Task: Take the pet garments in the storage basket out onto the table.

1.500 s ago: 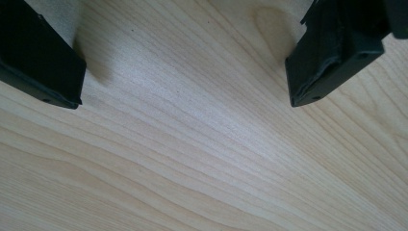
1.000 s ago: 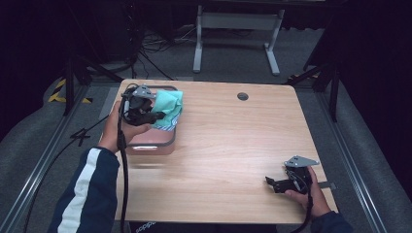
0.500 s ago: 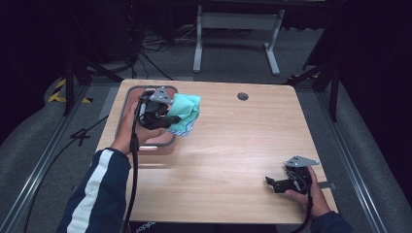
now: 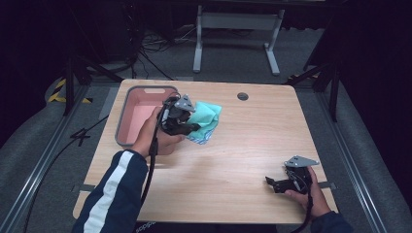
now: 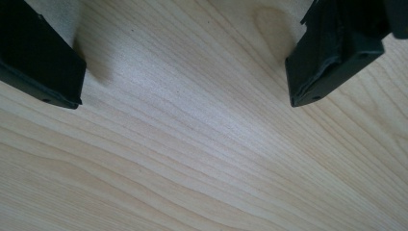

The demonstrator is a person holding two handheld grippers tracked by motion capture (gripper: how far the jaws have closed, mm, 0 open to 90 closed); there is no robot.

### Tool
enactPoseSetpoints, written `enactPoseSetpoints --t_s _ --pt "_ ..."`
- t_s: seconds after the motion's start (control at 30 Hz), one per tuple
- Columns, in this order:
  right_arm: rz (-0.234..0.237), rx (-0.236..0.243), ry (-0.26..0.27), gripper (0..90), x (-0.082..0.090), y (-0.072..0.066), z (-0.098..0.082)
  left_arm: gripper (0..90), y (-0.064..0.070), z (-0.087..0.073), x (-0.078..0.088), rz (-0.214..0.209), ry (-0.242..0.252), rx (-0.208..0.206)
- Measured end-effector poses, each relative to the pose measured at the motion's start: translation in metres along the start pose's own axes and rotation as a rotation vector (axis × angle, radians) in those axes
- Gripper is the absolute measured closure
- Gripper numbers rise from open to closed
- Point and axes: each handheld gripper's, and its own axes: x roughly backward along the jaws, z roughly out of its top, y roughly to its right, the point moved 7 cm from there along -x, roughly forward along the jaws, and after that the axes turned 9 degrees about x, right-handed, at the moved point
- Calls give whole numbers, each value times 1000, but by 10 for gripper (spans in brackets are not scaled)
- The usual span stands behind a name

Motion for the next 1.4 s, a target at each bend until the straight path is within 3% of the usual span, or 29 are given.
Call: enactPoseSetpoints --t_s 0.33,0.6,0.97,1.03,1.4 --pt "0 0 0 6 0 0 0 749 23 7 -32 -49 -41 -36" --pt "0 -2 0 6 0 0 0 748 28 5 -54 -60 -71 -26" --pt "0 1 0 6 0 0 0 743 32 -16 -96 -83 -118 12" --pt "1 -1 0 6 0 0 0 741 32 -20 -101 -84 -137 0" --pt "0 0 0 6 0 0 0 725 31 -38 -123 -65 -187 28"
